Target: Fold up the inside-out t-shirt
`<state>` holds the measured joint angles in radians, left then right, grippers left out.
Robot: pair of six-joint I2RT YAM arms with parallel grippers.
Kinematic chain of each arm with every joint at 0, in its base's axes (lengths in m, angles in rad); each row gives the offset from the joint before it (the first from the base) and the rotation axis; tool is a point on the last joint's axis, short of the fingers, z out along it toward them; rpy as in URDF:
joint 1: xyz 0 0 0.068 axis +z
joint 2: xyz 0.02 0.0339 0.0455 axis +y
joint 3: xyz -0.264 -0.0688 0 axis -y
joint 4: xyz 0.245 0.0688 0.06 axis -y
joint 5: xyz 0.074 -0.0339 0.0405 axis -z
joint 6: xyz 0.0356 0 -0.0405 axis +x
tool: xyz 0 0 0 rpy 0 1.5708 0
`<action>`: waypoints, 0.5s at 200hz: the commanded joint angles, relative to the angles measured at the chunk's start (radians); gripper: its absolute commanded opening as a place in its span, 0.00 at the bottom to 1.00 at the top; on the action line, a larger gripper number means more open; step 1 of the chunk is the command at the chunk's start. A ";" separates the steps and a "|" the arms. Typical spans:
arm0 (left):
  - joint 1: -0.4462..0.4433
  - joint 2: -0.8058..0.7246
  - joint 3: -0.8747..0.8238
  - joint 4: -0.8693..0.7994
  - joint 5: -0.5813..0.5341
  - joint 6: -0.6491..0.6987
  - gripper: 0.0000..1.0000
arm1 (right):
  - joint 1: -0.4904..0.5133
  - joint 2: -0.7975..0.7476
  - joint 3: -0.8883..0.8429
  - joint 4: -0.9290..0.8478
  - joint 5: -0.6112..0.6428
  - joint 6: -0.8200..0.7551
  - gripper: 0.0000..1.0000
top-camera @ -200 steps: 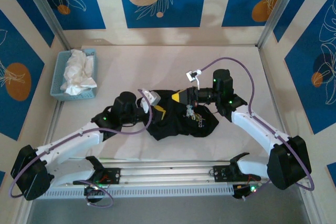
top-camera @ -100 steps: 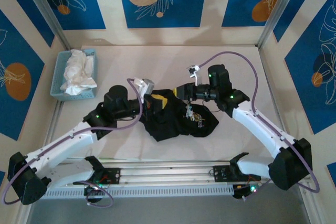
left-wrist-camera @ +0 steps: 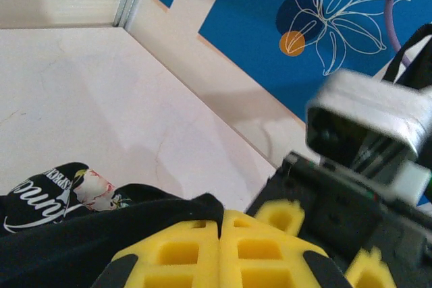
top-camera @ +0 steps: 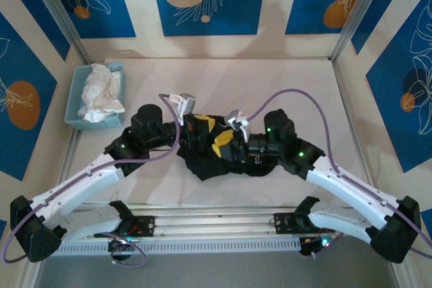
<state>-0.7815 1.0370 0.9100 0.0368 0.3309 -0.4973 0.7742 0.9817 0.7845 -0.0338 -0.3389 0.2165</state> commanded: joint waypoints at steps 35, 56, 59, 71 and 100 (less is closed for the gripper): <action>-0.006 -0.014 0.034 -0.011 -0.010 -0.004 0.00 | 0.072 0.103 0.020 0.020 0.350 -0.060 0.24; -0.006 -0.019 0.035 -0.012 -0.005 -0.003 0.00 | 0.067 0.100 -0.010 0.063 0.459 -0.035 0.25; -0.006 -0.020 0.035 -0.012 -0.003 -0.001 0.00 | 0.066 0.100 -0.014 0.069 0.471 -0.033 0.25; -0.006 -0.022 0.033 -0.012 -0.002 -0.001 0.00 | 0.064 0.103 -0.021 0.080 0.523 -0.025 0.27; -0.006 -0.026 0.029 -0.011 0.008 0.000 0.00 | 0.046 0.112 -0.030 0.081 0.572 -0.015 0.32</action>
<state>-0.7815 1.0363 0.9100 0.0174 0.3313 -0.4969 0.8379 1.0935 0.7715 0.0154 0.1196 0.1867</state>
